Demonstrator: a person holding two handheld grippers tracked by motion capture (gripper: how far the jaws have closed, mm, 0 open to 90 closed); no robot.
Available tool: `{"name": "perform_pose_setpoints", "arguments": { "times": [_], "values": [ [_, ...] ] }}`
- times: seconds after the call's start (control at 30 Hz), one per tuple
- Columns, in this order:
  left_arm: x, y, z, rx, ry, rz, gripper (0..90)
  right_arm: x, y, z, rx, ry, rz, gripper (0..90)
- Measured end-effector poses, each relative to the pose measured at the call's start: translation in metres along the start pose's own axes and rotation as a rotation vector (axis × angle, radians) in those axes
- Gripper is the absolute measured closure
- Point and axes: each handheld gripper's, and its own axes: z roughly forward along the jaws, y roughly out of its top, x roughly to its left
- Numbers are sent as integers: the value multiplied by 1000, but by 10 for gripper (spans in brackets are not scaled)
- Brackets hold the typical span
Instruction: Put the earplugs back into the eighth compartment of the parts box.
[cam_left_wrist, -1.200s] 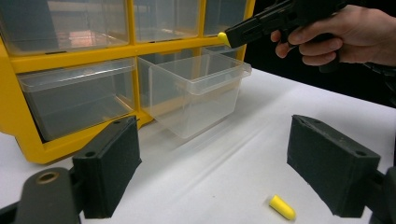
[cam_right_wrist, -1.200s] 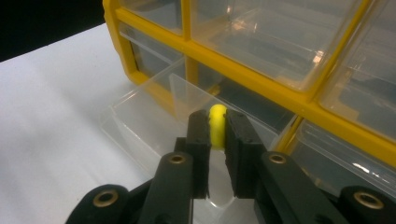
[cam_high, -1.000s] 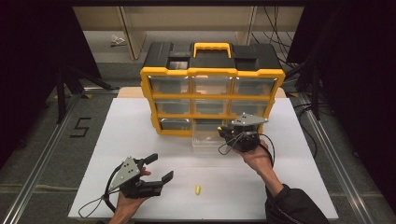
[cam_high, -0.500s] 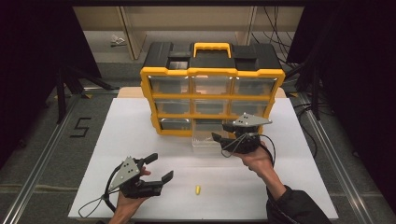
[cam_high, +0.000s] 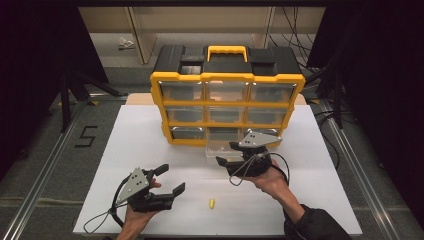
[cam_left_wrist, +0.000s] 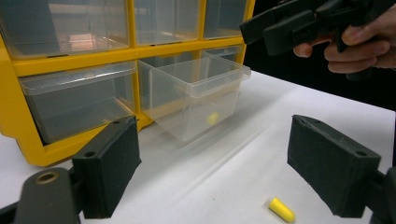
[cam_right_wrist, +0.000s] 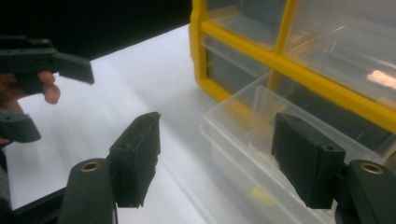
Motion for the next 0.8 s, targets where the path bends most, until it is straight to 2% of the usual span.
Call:
{"name": "perform_pose_setpoints", "arguments": {
  "times": [0.33,0.53,0.57,0.6,0.77,0.8],
  "values": [
    [0,0,0,0,2,0,165,17,-9,8,46,57,-39,319],
    [0,0,0,1,0,-1,166,32,-19,19,121,110,-75,291],
    [0,0,0,0,0,0,166,36,-22,23,150,135,-88,278],
    [0,0,0,-1,0,0,166,36,-22,23,150,135,-88,278],
    [0,0,0,-3,-1,-2,166,45,-33,35,242,172,-126,262],
    [0,0,0,-2,-2,-2,166,45,-33,35,242,172,-126,262]
  ]
}}
